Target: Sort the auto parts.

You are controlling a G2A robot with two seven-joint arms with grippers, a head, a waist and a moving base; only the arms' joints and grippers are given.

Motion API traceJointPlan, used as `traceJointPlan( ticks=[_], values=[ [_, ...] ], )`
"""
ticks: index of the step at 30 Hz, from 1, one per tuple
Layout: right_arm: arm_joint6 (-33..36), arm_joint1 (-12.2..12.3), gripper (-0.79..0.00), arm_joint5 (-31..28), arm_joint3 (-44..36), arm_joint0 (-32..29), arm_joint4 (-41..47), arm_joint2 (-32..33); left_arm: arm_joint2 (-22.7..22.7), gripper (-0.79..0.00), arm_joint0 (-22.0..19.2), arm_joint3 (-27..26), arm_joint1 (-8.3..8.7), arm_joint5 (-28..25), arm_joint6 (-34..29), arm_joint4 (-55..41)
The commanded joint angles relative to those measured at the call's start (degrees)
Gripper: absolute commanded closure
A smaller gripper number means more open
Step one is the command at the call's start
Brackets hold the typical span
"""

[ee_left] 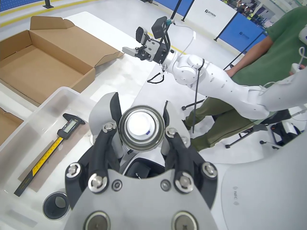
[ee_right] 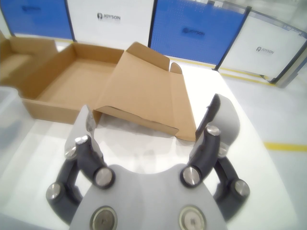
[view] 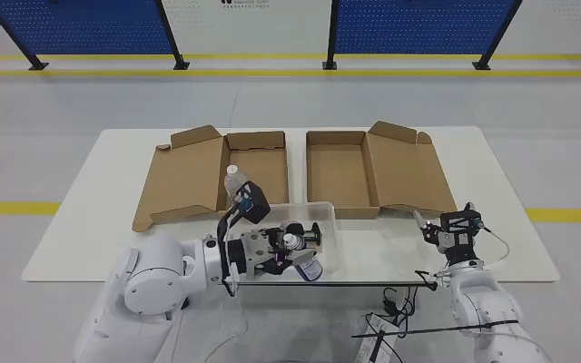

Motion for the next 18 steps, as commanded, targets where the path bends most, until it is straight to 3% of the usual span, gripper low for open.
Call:
traceJointPlan(
  ticks=[1, 7, 18],
  values=[
    [0.0, 0.0, -0.785, 0.0, 0.0, 0.0, 0.0, 0.0, 0.7, 0.000, -0.7, 0.3, 0.01, -0.4, 1.1, 2.0],
    [0.0, 0.0, -0.785, 0.0, 0.0, 0.0, 0.0, 0.0, 5.4, 0.000, -4.0, 3.1, -0.55, 0.0, 8.2, 10.1],
    [0.0, 0.0, -0.785, 0.0, 0.0, 0.0, 0.0, 0.0, 18.3, 0.000, -15.4, 11.7, -2.98, 5.9, 18.7, 28.1]
  ],
)
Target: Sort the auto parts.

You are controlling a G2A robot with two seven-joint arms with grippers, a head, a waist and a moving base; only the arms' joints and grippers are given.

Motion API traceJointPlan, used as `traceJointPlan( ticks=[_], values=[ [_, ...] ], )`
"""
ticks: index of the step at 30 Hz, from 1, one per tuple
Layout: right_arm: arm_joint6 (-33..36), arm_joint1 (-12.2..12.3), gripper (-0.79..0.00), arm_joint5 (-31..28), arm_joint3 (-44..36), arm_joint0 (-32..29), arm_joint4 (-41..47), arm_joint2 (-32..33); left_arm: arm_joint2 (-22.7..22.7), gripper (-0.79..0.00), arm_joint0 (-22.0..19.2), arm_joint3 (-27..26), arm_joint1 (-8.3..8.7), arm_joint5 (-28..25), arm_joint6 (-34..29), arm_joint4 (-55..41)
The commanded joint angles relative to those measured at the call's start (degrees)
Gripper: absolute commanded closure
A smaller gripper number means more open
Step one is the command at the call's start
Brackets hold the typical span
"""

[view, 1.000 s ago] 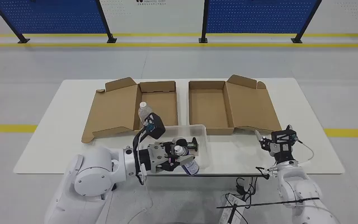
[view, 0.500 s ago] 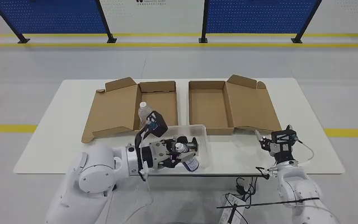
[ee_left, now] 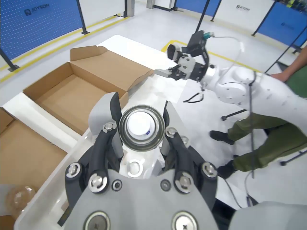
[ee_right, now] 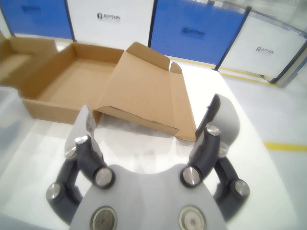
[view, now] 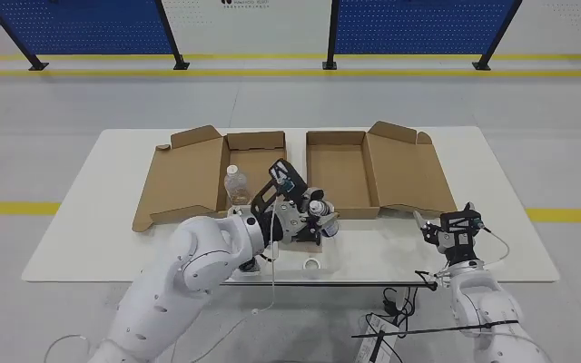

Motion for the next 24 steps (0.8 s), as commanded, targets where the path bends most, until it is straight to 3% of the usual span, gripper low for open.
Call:
traceJointPlan(
  ticks=[1, 10, 16, 24],
  values=[
    [0.0, 0.0, -0.785, 0.0, 0.0, 0.0, 0.0, 0.0, 2.4, 0.000, -1.8, 1.9, -0.48, 1.0, 1.8, 4.3],
    [0.0, 0.0, -0.785, 0.0, 0.0, 0.0, 0.0, 0.0, 7.8, 0.000, -7.4, 11.4, -2.42, 7.0, 7.7, 14.3],
    [0.0, 0.0, -0.785, 0.0, 0.0, 0.0, 0.0, 0.0, 7.7, 0.000, -9.5, 17.1, -3.33, 12.4, 10.3, 17.1],
    [0.0, 0.0, -0.785, 0.0, 0.0, 0.0, 0.0, 0.0, 6.5, 0.000, -9.7, 20.1, -3.76, 15.3, 11.4, 20.4]
  ],
)
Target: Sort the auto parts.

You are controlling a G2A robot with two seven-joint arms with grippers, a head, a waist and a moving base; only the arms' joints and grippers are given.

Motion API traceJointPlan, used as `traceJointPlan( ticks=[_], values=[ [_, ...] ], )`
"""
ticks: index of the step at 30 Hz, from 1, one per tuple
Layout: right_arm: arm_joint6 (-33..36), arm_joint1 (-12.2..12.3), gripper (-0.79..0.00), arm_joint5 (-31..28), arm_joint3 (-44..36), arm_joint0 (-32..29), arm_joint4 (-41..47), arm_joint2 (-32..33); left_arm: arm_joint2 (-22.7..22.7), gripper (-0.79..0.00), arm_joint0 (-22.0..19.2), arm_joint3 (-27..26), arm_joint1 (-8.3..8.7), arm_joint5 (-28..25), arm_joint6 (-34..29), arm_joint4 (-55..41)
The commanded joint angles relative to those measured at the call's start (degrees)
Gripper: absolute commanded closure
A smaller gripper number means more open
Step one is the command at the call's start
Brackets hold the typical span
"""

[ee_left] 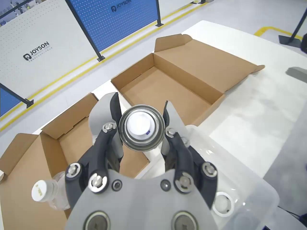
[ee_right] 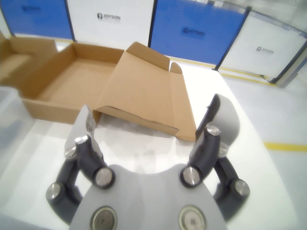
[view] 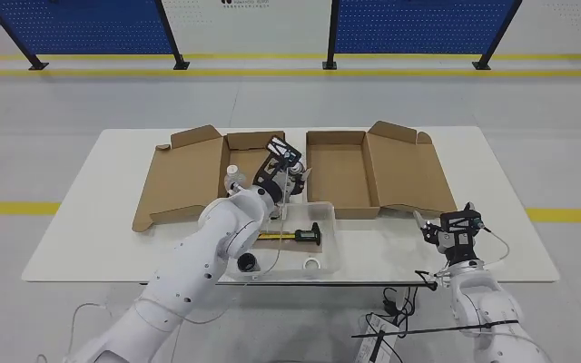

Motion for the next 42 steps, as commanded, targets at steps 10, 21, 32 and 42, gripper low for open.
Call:
traceJointPlan(
  ticks=[10, 21, 32, 42],
  values=[
    [0.0, 0.0, -0.785, 0.0, 0.0, 0.0, 0.0, 0.0, -0.2, 0.000, 0.1, 0.1, -0.03, 0.0, 0.1, 0.1],
    [0.0, 0.0, -0.785, 0.0, 0.0, 0.0, 0.0, 0.0, 0.2, 0.000, -0.6, 2.6, -1.16, 3.6, -2.1, -2.3],
    [0.0, 0.0, -0.785, 0.0, 0.0, 0.0, 0.0, 0.0, 1.3, 0.000, -4.9, 12.8, -3.15, 7.9, -7.4, -4.5],
    [0.0, 0.0, -0.785, 0.0, 0.0, 0.0, 0.0, 0.0, 1.3, 0.000, -5.7, 17.0, -4.15, 8.3, -7.1, -4.3]
  ],
)
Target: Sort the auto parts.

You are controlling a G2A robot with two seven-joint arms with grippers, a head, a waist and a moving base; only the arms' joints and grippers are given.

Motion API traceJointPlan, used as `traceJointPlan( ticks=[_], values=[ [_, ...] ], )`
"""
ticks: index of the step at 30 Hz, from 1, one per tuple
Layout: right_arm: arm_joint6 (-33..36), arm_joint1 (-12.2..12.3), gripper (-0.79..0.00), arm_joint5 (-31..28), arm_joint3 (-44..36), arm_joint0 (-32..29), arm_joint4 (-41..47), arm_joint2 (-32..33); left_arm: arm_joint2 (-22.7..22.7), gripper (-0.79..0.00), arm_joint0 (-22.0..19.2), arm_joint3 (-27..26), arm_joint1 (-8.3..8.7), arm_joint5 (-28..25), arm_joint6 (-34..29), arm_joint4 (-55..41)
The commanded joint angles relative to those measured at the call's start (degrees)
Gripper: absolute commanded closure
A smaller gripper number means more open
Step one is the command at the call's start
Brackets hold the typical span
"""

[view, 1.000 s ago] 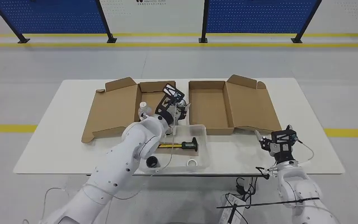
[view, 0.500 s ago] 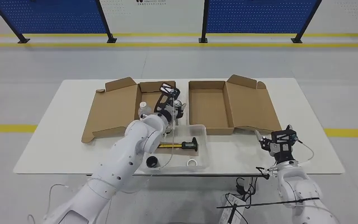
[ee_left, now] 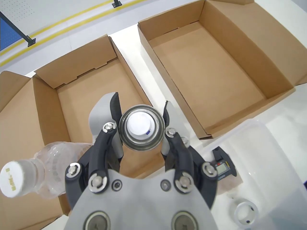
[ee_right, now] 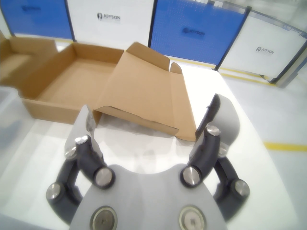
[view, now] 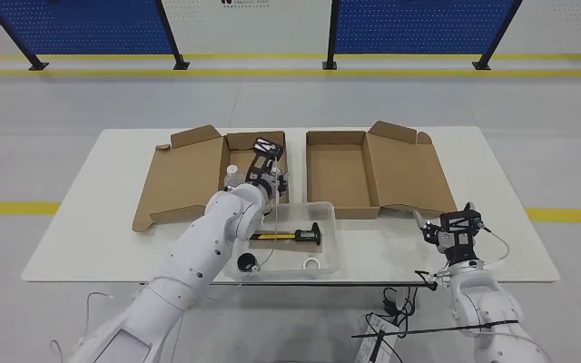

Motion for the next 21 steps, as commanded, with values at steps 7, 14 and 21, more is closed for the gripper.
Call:
traceJointPlan(
  ticks=[7, 14, 21],
  values=[
    [0.0, 0.0, -0.785, 0.0, 0.0, 0.0, 0.0, 0.0, -0.4, 0.000, 0.2, 1.1, -0.50, -0.1, -1.2, 0.3],
    [0.0, 0.0, -0.785, 0.0, 0.0, 0.0, 0.0, 0.0, -0.7, 0.000, 0.5, 2.3, -0.97, -0.6, -1.7, -0.5],
    [0.0, 0.0, -0.785, 0.0, 0.0, 0.0, 0.0, 0.0, -0.6, -0.018, 0.3, 3.7, -1.52, -1.2, -1.9, -0.7]
  ],
)
